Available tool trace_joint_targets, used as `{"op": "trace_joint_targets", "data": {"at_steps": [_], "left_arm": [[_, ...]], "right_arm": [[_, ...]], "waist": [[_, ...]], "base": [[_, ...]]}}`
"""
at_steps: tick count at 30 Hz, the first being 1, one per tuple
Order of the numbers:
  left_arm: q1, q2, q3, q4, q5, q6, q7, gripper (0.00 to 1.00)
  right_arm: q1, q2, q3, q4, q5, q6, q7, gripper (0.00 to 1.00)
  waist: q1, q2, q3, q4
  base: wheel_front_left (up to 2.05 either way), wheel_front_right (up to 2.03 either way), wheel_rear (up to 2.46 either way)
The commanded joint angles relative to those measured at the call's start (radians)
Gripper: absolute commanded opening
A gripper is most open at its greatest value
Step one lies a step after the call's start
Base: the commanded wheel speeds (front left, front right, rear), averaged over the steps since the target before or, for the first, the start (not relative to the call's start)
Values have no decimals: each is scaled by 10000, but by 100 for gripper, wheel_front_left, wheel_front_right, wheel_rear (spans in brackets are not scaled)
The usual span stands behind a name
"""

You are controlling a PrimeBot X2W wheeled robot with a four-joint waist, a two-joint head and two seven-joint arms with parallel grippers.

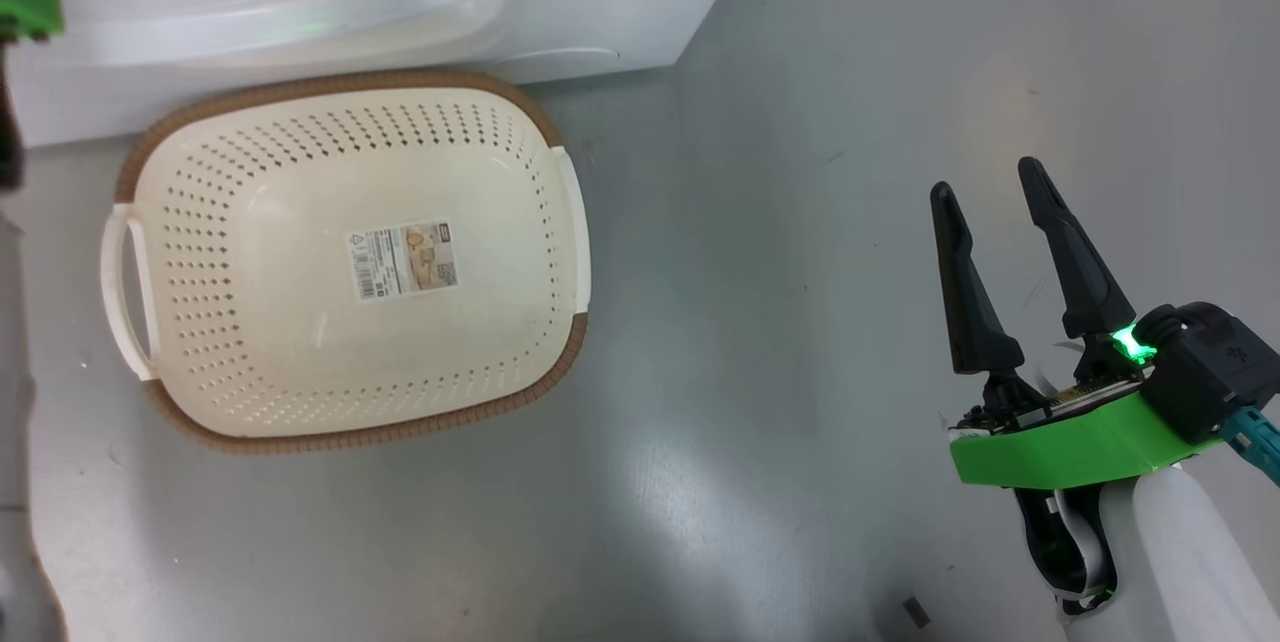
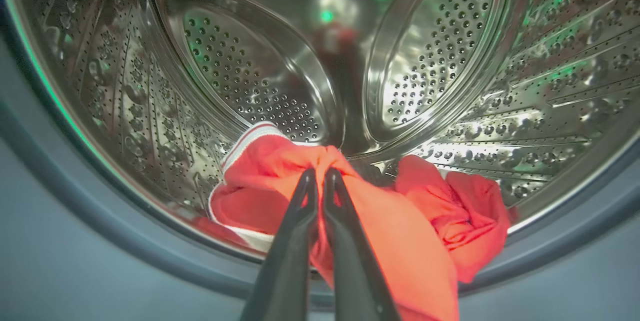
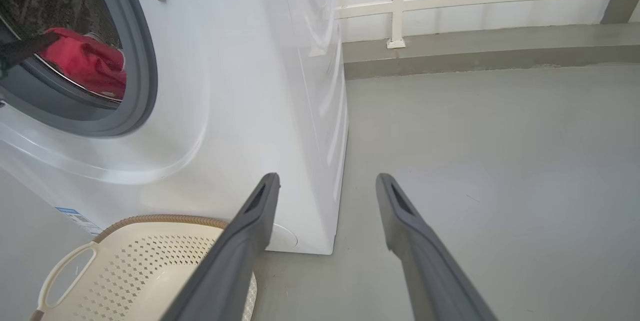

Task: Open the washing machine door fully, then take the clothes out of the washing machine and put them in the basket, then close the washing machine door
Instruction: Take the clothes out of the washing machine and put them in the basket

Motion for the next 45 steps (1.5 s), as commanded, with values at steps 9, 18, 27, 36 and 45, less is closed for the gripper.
{"op": "trace_joint_targets", "data": {"at_steps": [9, 18, 27, 36, 45], "left_arm": [[2137, 326, 658, -1880, -232, -161, -88, 0], [3800, 34, 698, -2869, -215, -251, -89, 0], [5654, -463, 586, -4410, -210, -229, -89, 0], [7284, -768, 535, -5982, -240, 1, -84, 0], [8507, -996, 426, -7675, -273, 302, 78, 0]], "right_arm": [[178, -64, 203, -50, -103, 62, -63, 100], [370, -64, 274, 121, -145, 62, -63, 100], [757, -64, 244, 278, -150, 62, -63, 100], [1082, -64, 247, 316, -135, 62, -63, 100], [1190, -64, 223, 343, -120, 62, -63, 100]], "waist": [[0, 0, -922, 61], [0, 0, -1833, 163], [0, 0, -2837, 293], [0, 0, -3509, 376], [0, 0, -3814, 432]], "base": [[0, 0, 0], [0, 0, 0], [0, 0, 0], [0, 0, 0], [0, 0, 0]]}}
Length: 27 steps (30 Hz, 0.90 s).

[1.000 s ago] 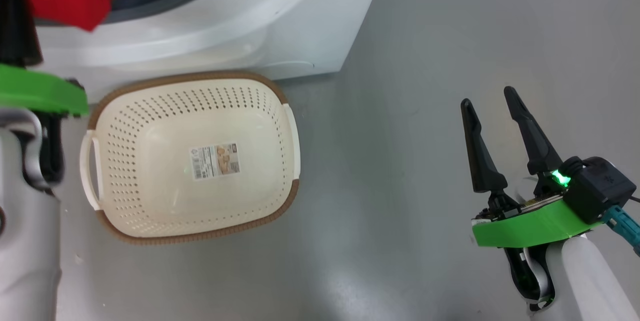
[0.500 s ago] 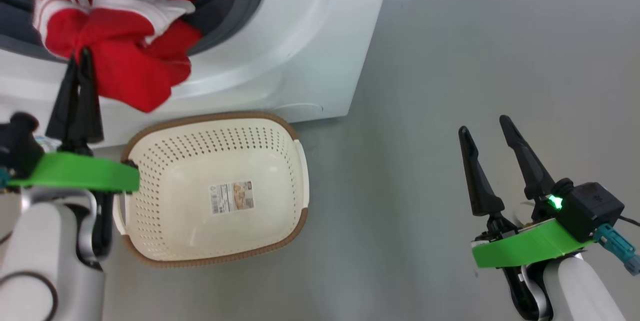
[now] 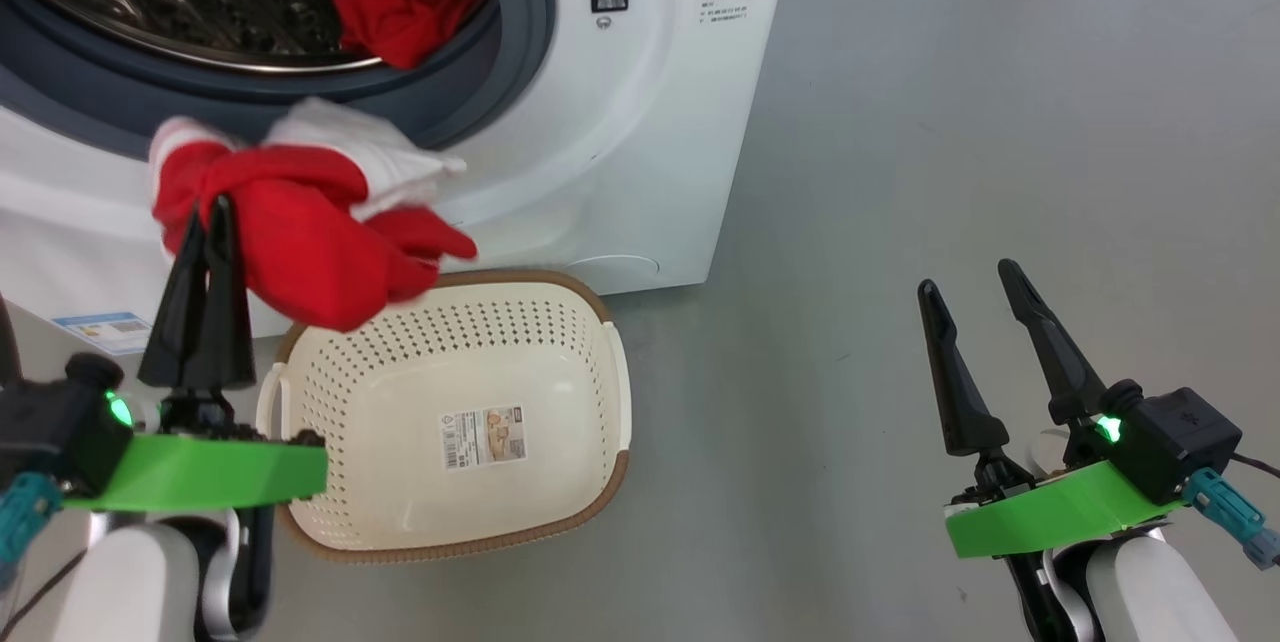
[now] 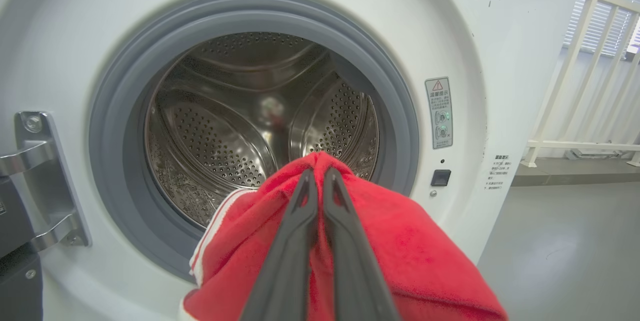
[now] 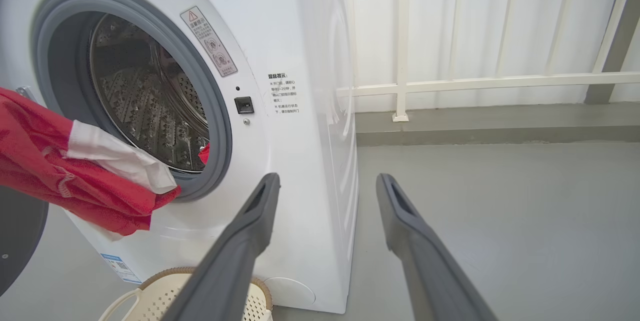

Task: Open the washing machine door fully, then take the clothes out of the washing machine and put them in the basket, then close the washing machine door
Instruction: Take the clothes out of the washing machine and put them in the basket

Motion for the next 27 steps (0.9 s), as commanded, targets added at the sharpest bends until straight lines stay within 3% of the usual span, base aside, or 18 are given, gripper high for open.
{"op": "trace_joint_targets", "data": {"at_steps": [1, 6, 12, 27], "left_arm": [[192, 143, 248, -611, -51, 103, 43, 0], [720, -87, 69, -1277, -142, 209, 206, 0], [1000, -261, -95, -999, -255, 200, 237, 0], [-450, -517, -34, 2800, -613, -602, -144, 0]], "right_arm": [[82, -35, 171, -202, -42, 62, -63, 100], [115, -35, 153, -221, -78, 62, -63, 100], [133, -35, 221, -288, -99, 62, -63, 100], [-206, -35, 417, -301, -39, 62, -63, 100]], "waist": [[0, 0, -89, 36], [0, 0, -188, 110], [0, 0, -94, 173], [0, 0, 1045, 232]], "base": [[0, 0, 0], [0, 0, 0], [0, 0, 0], [0, 0, 0]]}}
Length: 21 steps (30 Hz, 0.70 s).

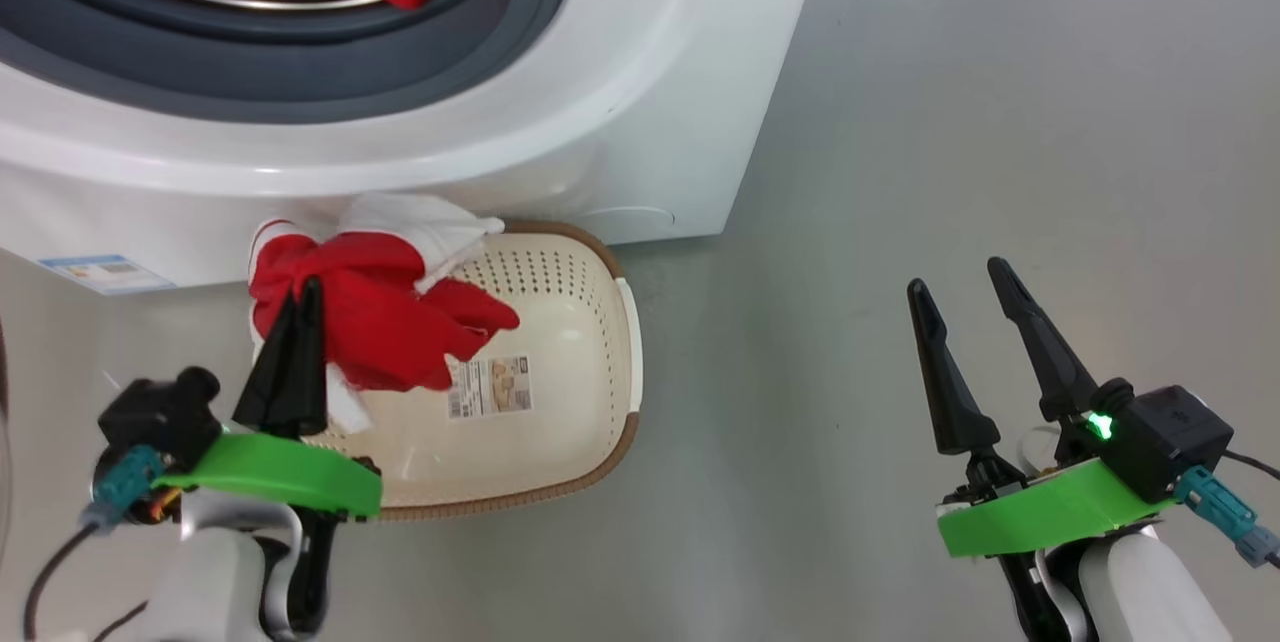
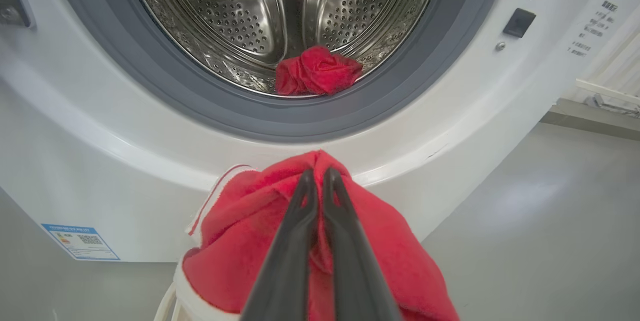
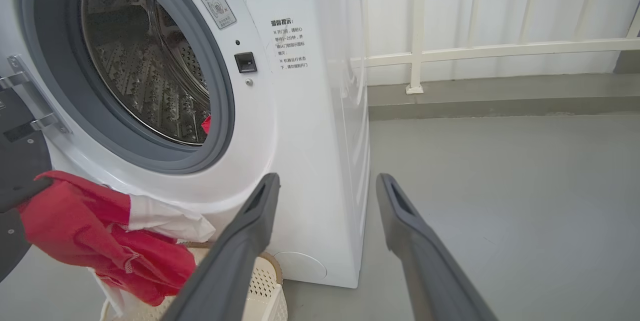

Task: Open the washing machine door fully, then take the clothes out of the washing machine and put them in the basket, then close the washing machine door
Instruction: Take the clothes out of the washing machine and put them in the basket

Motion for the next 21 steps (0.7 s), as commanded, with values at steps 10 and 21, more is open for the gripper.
{"op": "trace_joint_targets", "data": {"at_steps": [10, 21], "left_arm": [[-1515, 134, 984, 1830, 327, -369, -120, 0], [-3144, 86, 871, 5404, 210, -544, -117, 0]], "right_arm": [[-511, -35, 321, -332, 63, 62, -63, 100], [-841, -35, 400, -381, 162, 62, -63, 100]], "waist": [[0, 0, 1372, -250], [0, 0, 2418, -431]], "base": [[0, 0, 0], [0, 0, 0]]}}
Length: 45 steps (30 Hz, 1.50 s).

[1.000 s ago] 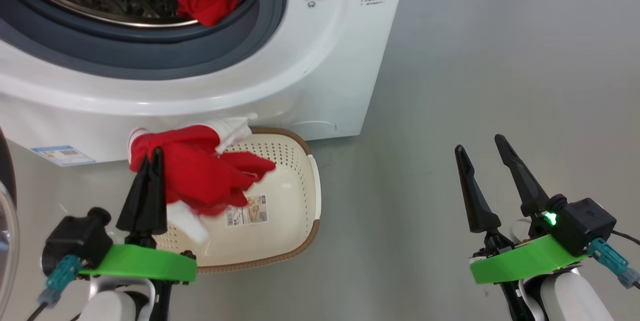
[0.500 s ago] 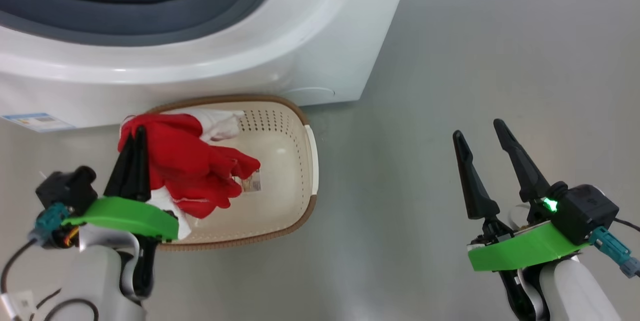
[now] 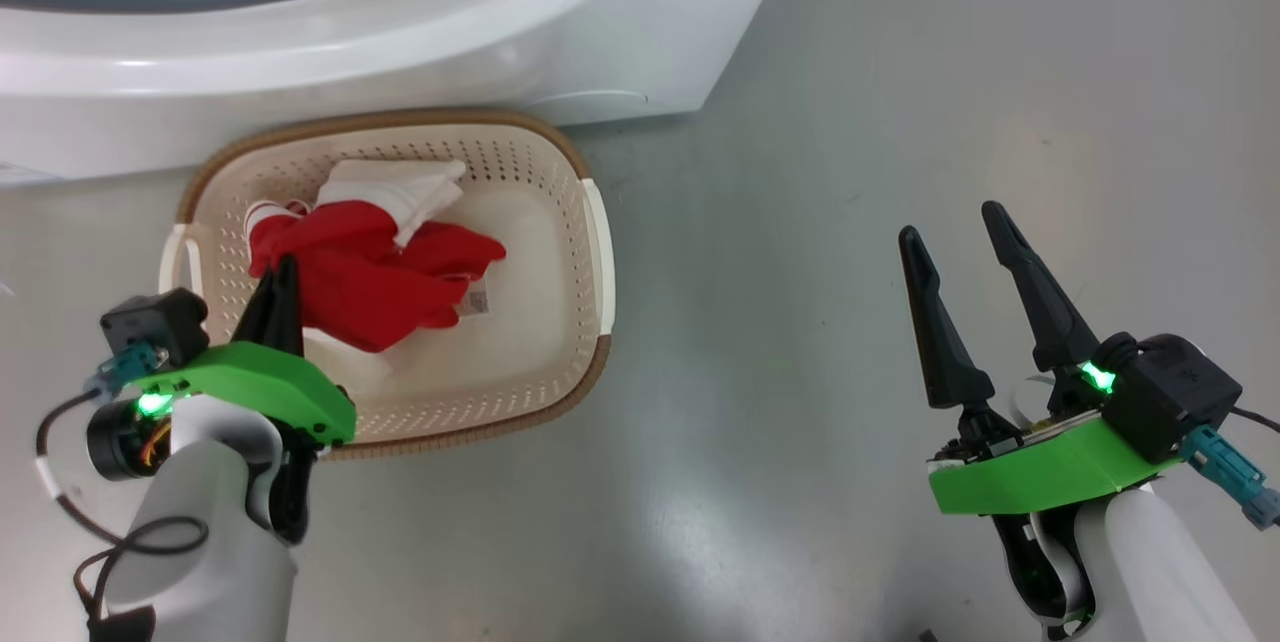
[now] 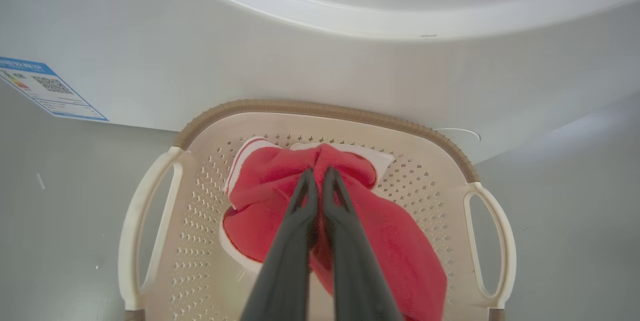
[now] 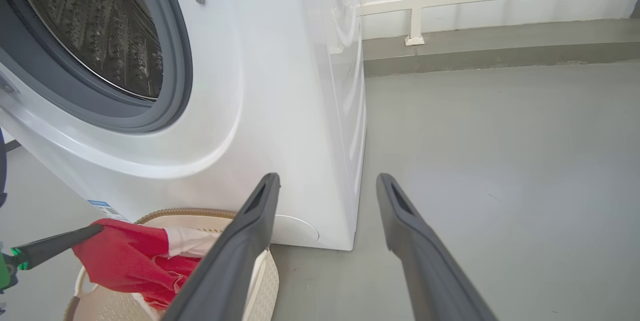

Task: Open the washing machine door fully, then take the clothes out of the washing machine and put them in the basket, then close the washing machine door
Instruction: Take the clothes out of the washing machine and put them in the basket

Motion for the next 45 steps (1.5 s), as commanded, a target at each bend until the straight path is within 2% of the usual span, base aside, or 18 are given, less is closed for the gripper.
{"op": "trace_joint_targets", "data": {"at_steps": [1, 5, 9, 20, 25, 27, 32, 38, 45], "left_arm": [[-193, 338, 183, 298, -159, -38, -93, 0], [-823, 505, 9, 1623, -343, -59, 242, 0], [-1142, 561, -228, 2209, -548, -64, 544, 0], [-1708, 1093, -1408, 2944, -1010, -68, 1104, 0], [-1859, 1180, -1613, 3108, -1171, -68, 1131, 53], [-1893, 1204, -1706, 3151, -1246, -68, 1210, 100], [-1886, 1208, -1826, 3180, -1568, -68, 1180, 100], [-1595, 1186, -2001, 3027, -1843, -68, 542, 100], [-1046, 852, -2337, 2233, -2155, -69, -18, 100]], "right_arm": [[-86, -26, 232, -269, 64, 62, -63, 100], [-174, -26, 261, -173, 128, 62, -63, 100], [-246, -26, 317, -155, 222, 62, -63, 100], [-440, -26, 538, -119, 504, 62, -63, 100], [-493, -26, 539, -68, 527, 62, -63, 100], [-514, -26, 527, -37, 546, 62, -63, 100], [-573, -26, 526, 54, 594, 62, -63, 100], [-531, -26, 507, 163, 548, 62, -63, 100], [-397, -26, 368, 263, 347, 62, -63, 100]], "waist": [[0, 0, 339, -115], [0, 0, 543, -210], [0, 0, 657, -303], [0, 0, 1267, -694], [0, 0, 1407, -757], [0, 0, 1421, -759], [0, 0, 1277, -692], [0, 0, 802, -509], [0, 0, 4, -202]], "base": [[0, 0, 0], [0, 0, 0], [0, 0, 0], [0, 0, 0], [0, 0, 0], [0, 0, 0], [0, 0, 0], [0, 0, 0], [0, 0, 0]]}}
